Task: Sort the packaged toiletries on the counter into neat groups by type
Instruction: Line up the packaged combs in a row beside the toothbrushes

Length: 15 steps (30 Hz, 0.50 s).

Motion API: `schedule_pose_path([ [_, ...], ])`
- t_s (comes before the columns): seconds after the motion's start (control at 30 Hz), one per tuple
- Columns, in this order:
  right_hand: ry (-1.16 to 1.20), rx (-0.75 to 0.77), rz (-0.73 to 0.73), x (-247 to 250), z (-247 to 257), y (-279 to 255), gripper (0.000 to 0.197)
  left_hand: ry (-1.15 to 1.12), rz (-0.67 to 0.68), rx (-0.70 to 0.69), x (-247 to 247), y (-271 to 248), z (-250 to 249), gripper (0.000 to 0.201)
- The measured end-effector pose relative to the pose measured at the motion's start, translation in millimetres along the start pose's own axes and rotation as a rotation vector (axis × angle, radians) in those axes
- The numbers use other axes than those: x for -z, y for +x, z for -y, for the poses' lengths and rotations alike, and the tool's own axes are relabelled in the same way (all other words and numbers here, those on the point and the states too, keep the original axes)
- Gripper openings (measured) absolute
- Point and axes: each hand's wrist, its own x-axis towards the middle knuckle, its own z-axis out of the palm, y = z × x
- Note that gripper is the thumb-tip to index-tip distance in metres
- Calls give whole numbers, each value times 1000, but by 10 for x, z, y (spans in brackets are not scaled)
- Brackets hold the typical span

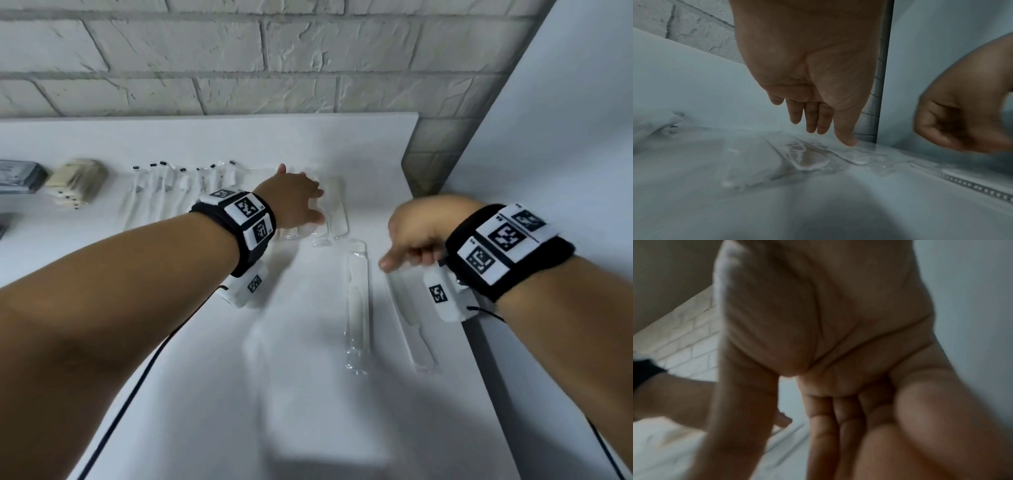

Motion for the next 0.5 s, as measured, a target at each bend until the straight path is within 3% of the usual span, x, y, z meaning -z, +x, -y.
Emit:
schedule_pose_path([
  [0.07,-100,-62,44,-157,-2,-77,52,-26,-7,0,11,-15,-49,66],
  [0.17,-276,-65,-37,-340,61,-190,52,-46,-28,0,20,-27,-114,64],
  [0.33,-144,-98,-57,-306,110,-207,31,-41,-45,-2,39,-61,-163,62],
  [0.5,-277,-42,-341,-198,117,-59,9,-71,-52,11,38,-91,-172,60],
])
